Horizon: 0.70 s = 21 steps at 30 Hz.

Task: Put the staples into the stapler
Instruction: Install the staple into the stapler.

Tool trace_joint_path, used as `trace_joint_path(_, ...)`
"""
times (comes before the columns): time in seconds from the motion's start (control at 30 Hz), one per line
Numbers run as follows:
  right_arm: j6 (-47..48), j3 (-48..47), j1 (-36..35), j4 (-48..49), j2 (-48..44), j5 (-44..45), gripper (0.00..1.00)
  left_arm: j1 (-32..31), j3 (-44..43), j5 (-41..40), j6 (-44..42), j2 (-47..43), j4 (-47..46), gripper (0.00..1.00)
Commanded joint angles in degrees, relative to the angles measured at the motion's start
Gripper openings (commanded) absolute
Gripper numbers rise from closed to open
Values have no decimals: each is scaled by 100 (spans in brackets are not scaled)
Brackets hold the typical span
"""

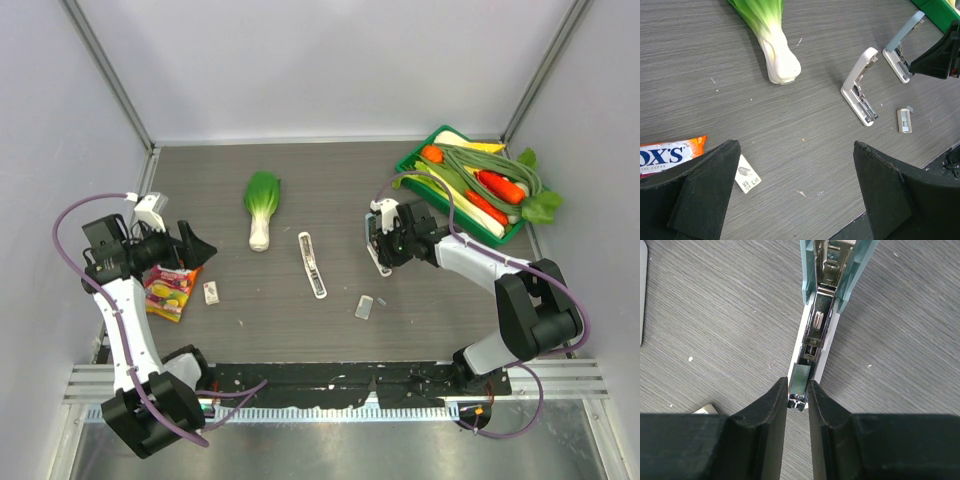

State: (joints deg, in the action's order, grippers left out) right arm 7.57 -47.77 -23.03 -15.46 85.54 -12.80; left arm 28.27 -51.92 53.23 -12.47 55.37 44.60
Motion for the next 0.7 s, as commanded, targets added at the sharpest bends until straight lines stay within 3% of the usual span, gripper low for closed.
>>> trace_joint_path(0.0, -10, -110, -18, 61, -221, -4, 28, 64, 6, 196, -80, -27, -83, 100)
trace_joint_path(0.33, -45, -84, 61, 166, -688, 5, 29, 91, 7, 205, -72, 52, -101, 100)
trace_joint_path(0.67, 33, -180, 18, 61, -204, -127, 28, 100, 15, 179, -80, 26, -109, 100)
